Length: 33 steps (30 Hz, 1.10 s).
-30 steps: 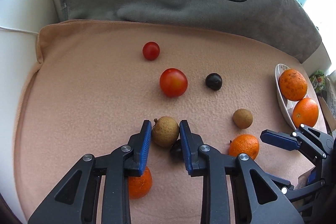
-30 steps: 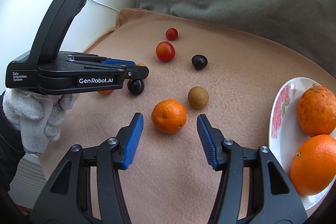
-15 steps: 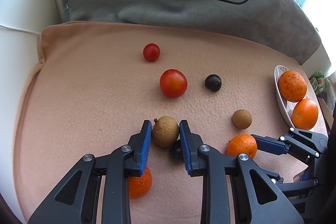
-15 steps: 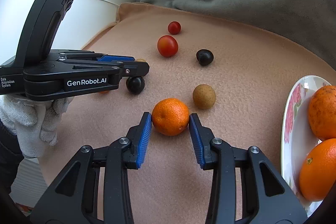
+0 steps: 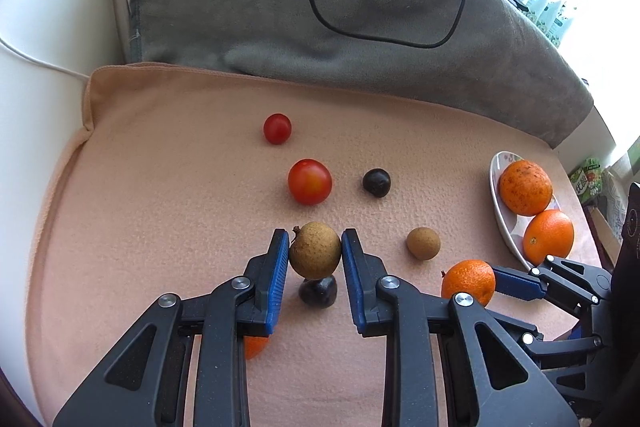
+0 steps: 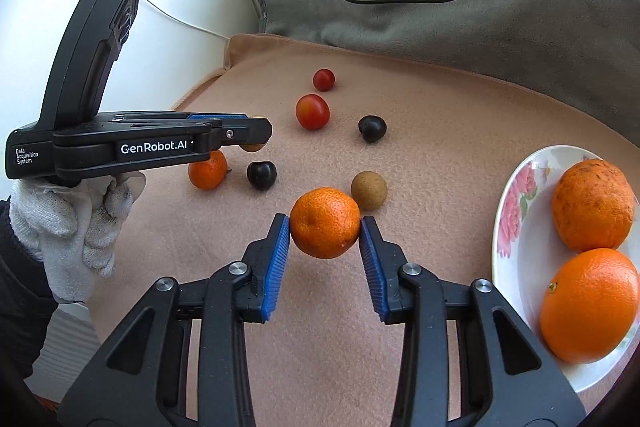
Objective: Organize fruits
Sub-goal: 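Carry the small mandarin onto the plate and open the left tool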
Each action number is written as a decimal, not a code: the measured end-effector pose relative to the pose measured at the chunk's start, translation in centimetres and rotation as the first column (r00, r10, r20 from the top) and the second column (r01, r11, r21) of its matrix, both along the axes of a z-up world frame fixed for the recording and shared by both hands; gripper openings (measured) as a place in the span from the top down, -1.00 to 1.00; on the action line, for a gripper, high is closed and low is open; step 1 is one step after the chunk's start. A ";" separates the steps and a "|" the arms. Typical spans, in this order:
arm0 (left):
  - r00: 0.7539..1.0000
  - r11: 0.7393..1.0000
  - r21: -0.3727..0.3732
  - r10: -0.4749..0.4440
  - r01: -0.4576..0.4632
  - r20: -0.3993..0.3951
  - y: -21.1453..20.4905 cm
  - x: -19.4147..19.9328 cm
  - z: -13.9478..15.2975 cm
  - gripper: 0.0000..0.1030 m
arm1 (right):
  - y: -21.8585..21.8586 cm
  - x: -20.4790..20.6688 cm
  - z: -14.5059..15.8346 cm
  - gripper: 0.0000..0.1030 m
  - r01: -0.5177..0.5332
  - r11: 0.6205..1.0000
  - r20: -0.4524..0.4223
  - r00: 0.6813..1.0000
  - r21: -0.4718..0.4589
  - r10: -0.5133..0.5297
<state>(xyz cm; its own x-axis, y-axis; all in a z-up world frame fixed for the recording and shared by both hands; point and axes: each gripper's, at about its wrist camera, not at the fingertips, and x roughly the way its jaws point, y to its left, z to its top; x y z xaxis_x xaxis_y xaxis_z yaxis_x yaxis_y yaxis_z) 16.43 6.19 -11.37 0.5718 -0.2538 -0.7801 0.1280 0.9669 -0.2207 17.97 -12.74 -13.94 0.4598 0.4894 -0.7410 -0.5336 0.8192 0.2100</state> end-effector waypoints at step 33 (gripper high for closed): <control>0.972 0.960 -0.165 -0.213 0.227 0.095 -14.0 -1.2 2.9 0.51 | -19.9 -2.9 4.6 0.27 0.380 0.923 0.073 0.921 0.054 -0.383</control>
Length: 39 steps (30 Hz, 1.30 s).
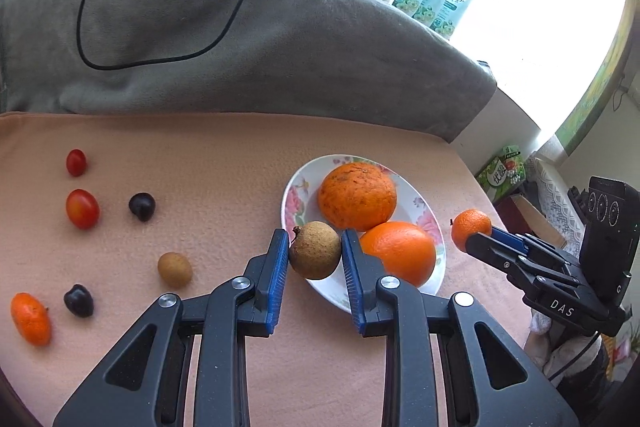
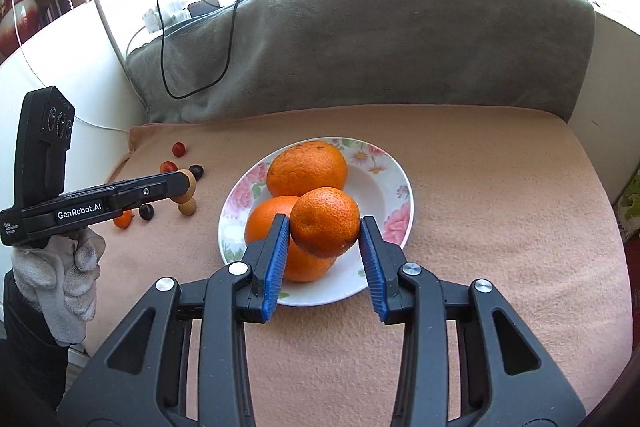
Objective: Organize fruits
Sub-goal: 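Carry the small mandarin onto the plate and open the left tool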
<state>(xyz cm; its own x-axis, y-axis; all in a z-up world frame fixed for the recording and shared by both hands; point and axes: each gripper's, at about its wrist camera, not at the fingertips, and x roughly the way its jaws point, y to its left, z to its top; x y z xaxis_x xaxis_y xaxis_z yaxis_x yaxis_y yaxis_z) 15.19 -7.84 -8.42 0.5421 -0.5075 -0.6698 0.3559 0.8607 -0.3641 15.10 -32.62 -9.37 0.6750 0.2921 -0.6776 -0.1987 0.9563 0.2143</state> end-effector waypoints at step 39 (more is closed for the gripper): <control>0.999 0.998 0.042 -0.038 0.037 0.023 -3.7 0.3 0.1 0.26 | -2.3 2.5 -1.3 -0.23 0.031 0.999 -0.045 0.999 0.039 -0.029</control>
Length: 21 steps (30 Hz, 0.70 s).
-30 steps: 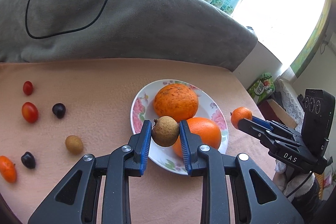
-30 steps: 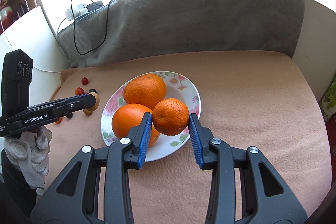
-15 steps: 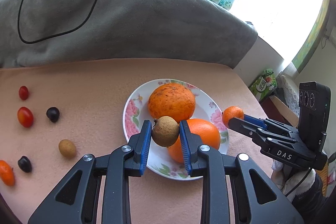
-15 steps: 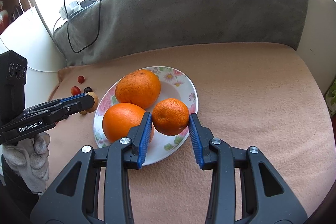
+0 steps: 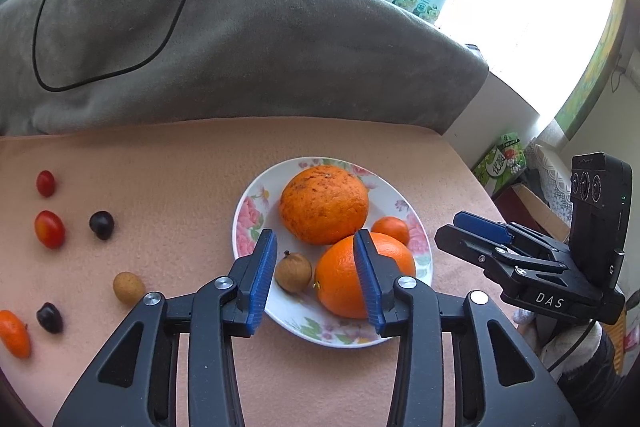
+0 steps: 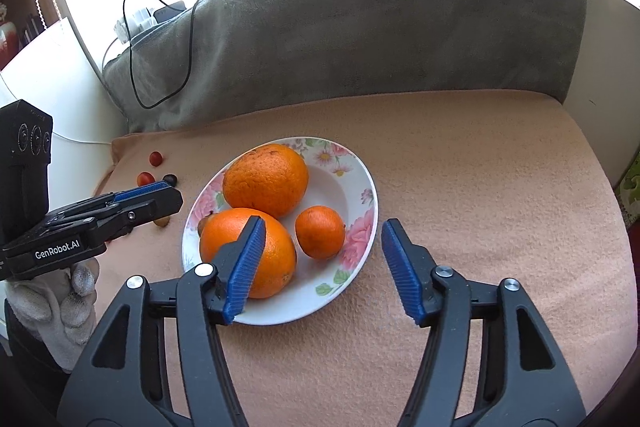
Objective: Organize fruits
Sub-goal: 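Carry the small mandarin onto the plate and open the left tool, then close the left tool on a mandarin while the right tool grasps a brown longan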
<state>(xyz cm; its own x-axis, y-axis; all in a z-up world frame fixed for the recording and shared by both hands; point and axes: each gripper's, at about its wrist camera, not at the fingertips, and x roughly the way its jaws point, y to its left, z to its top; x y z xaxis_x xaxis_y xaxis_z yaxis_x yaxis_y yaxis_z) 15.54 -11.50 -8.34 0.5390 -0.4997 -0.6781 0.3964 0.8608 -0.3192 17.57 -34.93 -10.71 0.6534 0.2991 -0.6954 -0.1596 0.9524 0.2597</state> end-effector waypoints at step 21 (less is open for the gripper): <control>0.995 0.997 0.050 0.055 -0.059 0.077 0.4 -1.1 1.0 -0.52 | 0.1 -0.2 0.4 -0.79 0.028 0.999 0.003 1.000 -0.015 -0.028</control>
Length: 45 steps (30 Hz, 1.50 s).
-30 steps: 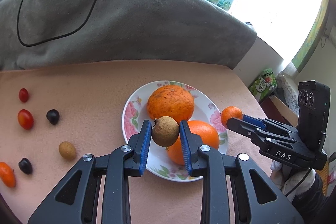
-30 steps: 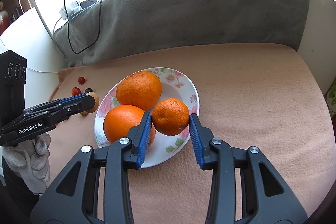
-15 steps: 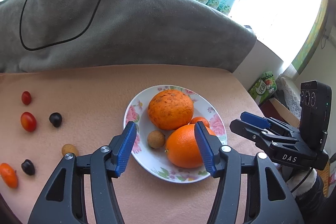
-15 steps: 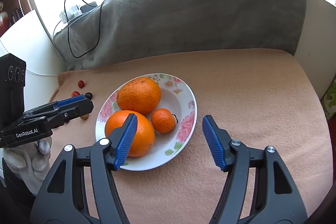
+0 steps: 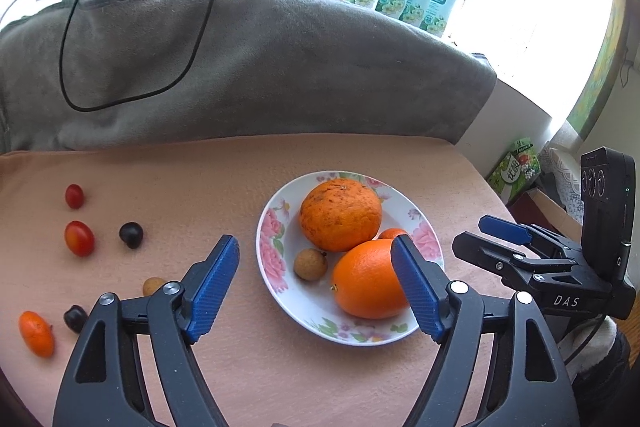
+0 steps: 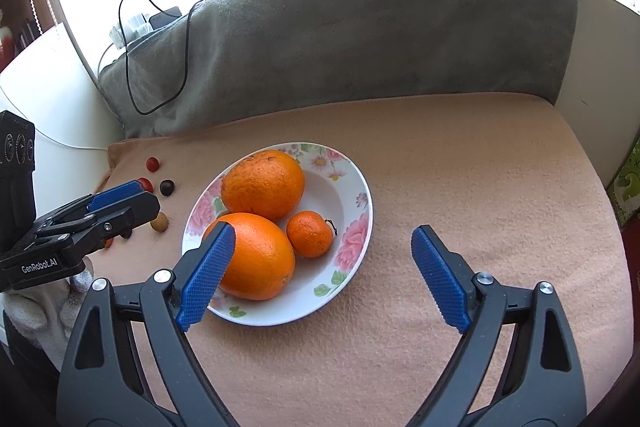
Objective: Organize fruits
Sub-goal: 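Close the left tool on a mandarin while the right tool grasps a brown longan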
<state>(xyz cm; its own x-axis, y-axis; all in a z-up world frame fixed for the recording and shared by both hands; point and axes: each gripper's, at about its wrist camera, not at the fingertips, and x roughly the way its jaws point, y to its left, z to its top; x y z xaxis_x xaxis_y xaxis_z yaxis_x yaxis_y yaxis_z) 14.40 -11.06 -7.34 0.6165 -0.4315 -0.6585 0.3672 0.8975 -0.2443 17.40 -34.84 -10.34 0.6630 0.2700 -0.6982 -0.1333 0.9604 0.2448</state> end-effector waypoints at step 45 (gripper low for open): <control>0.919 0.920 0.002 0.392 -0.392 0.032 17.5 -7.2 -2.0 -0.52 | 14.2 0.6 2.1 -0.79 -0.286 0.958 0.058 0.956 -0.008 0.286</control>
<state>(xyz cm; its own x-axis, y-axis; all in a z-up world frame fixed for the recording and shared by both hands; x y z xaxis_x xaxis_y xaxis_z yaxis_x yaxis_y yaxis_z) 7.25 6.46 -9.33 0.7551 -0.1453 -0.6393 -0.0076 0.9731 -0.2301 17.95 -20.60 -8.27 0.5974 0.4546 -0.6606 -0.4163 0.8799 0.2290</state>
